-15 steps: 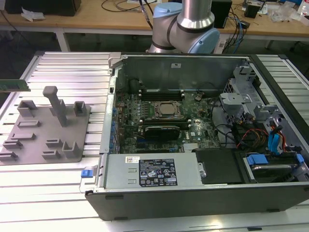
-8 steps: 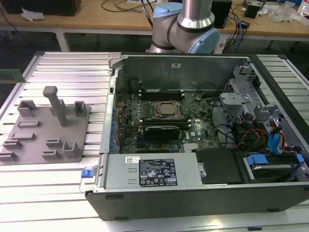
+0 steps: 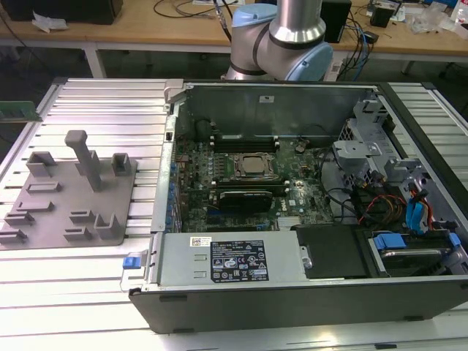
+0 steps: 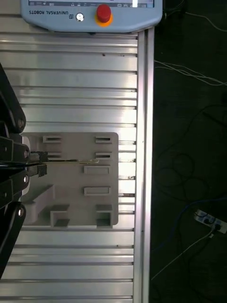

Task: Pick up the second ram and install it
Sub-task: 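Pick up the second ram and move it above second insertion slot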

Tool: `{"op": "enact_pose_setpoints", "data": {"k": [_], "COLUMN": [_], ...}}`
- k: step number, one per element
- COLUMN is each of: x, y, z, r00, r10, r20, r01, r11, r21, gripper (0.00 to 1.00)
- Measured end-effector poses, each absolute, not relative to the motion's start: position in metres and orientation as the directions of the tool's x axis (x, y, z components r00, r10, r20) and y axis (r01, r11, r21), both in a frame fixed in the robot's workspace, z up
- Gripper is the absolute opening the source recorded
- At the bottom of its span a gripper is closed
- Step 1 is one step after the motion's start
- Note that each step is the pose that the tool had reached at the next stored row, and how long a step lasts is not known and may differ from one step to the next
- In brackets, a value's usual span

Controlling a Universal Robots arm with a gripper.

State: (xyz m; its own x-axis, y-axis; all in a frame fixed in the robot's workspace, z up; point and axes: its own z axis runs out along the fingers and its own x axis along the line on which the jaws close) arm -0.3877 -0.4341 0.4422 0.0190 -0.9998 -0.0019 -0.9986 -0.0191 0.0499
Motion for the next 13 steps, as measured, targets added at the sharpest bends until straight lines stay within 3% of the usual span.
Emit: {"op": "enact_pose_setpoints", "data": {"k": [13], "x": [-0.351], "y": [-0.434], "z": [0.445], "r00": [0.02], "r10": [-1.0], "r20": [-0.002], "r01": [-0.999], "r11": [-0.02], "r21": [0.05], "gripper": [0.09]}}
